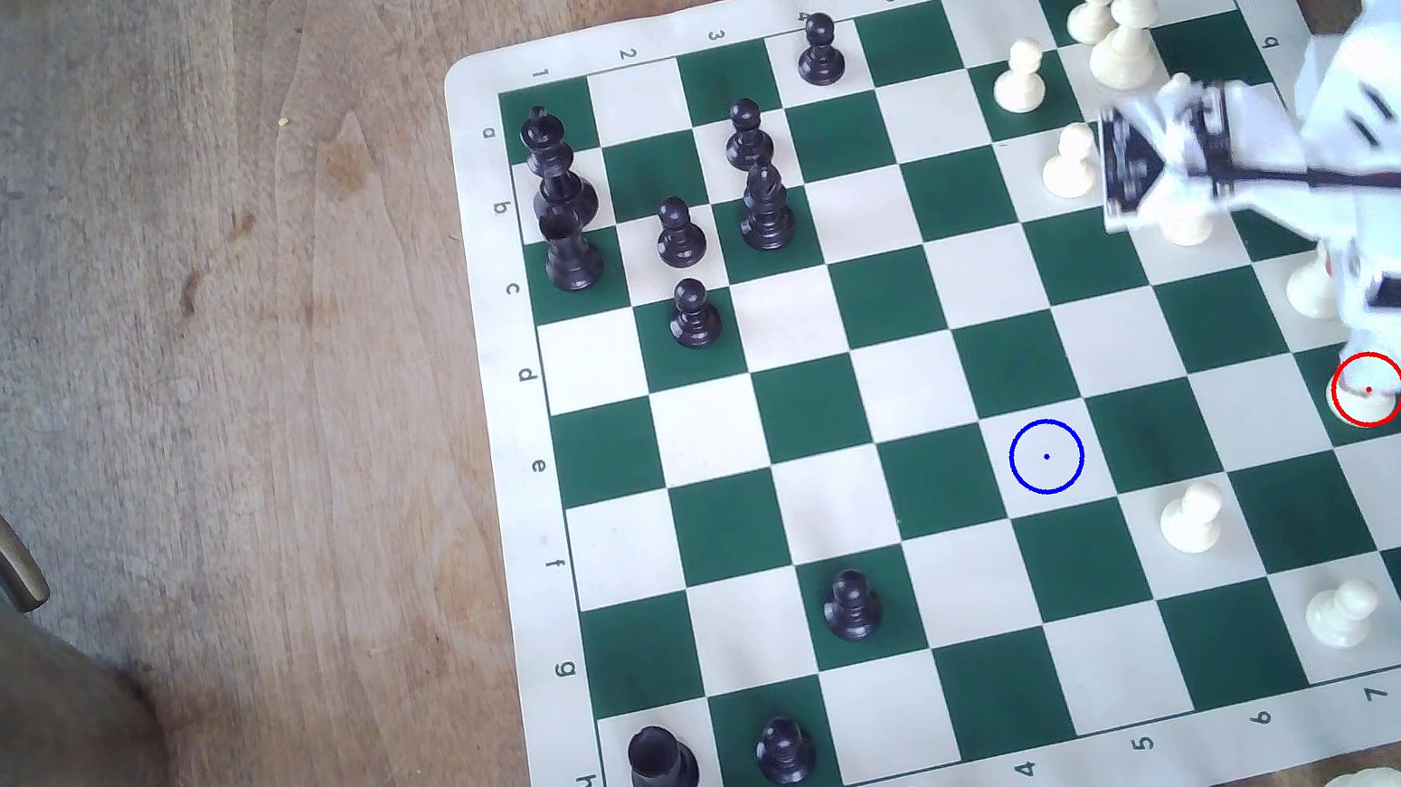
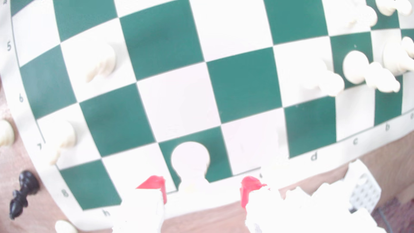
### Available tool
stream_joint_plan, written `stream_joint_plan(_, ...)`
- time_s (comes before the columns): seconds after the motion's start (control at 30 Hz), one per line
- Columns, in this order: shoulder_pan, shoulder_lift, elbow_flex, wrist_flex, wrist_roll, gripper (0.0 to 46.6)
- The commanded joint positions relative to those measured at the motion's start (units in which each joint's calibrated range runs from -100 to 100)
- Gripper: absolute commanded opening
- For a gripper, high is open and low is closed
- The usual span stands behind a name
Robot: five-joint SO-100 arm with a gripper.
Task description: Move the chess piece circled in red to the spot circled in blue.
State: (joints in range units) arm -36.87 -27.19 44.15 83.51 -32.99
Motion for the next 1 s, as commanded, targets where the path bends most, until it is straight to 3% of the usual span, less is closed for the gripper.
stream_joint_plan(0.0,-3.21,2.06,1.09,-2.10,-1.47,19.0)
stream_joint_plan(0.67,-7.51,6.48,4.27,-7.91,-2.98,19.2)
stream_joint_plan(0.83,-7.51,6.65,4.81,-8.89,-2.88,16.5)
stream_joint_plan(0.97,-7.51,6.90,4.81,-9.14,-2.64,11.7)
